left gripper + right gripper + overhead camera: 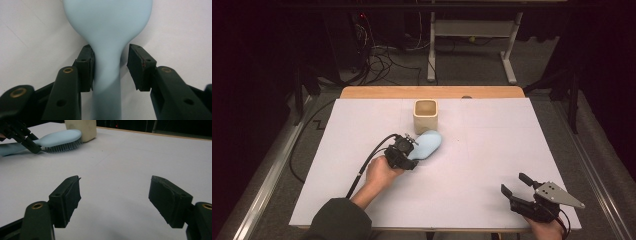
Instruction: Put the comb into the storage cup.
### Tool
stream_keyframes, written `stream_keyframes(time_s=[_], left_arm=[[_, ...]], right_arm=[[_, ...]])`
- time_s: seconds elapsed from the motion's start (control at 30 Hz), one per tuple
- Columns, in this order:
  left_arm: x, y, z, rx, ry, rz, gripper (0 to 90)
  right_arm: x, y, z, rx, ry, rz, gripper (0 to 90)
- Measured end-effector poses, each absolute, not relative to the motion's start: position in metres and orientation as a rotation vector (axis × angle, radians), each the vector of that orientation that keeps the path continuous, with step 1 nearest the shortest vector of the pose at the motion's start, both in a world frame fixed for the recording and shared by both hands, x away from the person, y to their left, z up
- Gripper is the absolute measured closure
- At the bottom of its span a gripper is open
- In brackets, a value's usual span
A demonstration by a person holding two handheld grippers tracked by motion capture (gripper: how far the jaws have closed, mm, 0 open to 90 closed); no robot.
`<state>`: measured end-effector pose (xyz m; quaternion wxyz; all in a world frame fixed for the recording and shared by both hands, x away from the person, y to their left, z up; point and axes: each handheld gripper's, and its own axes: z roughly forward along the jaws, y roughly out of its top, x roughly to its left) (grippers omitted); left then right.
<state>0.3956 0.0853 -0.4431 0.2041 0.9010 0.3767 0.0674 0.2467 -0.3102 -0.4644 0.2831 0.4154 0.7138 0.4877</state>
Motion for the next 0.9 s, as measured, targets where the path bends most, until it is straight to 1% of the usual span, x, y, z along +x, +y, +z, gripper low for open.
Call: stream_keyframes(time_s=[0.2,0.33,0.9], left_arm=[[0.3973,0.0851,-0.4448,2.509,1.06,0.179,60.7],[0.3992,0.0864,-0.4448,2.501,1.07,0.173,64.4],[0.3968,0.0846,-0.444,2.527,1.04,0.195,67.9]], right_arm=[[0.2468,-0.3102,-0.4645,1.111,1.912,1.304,26.0],[0.2468,-0.3102,-0.4645,1.109,1.911,1.304,26.1],[0.2468,-0.3101,-0.4646,1.112,1.911,1.305,26.0]])
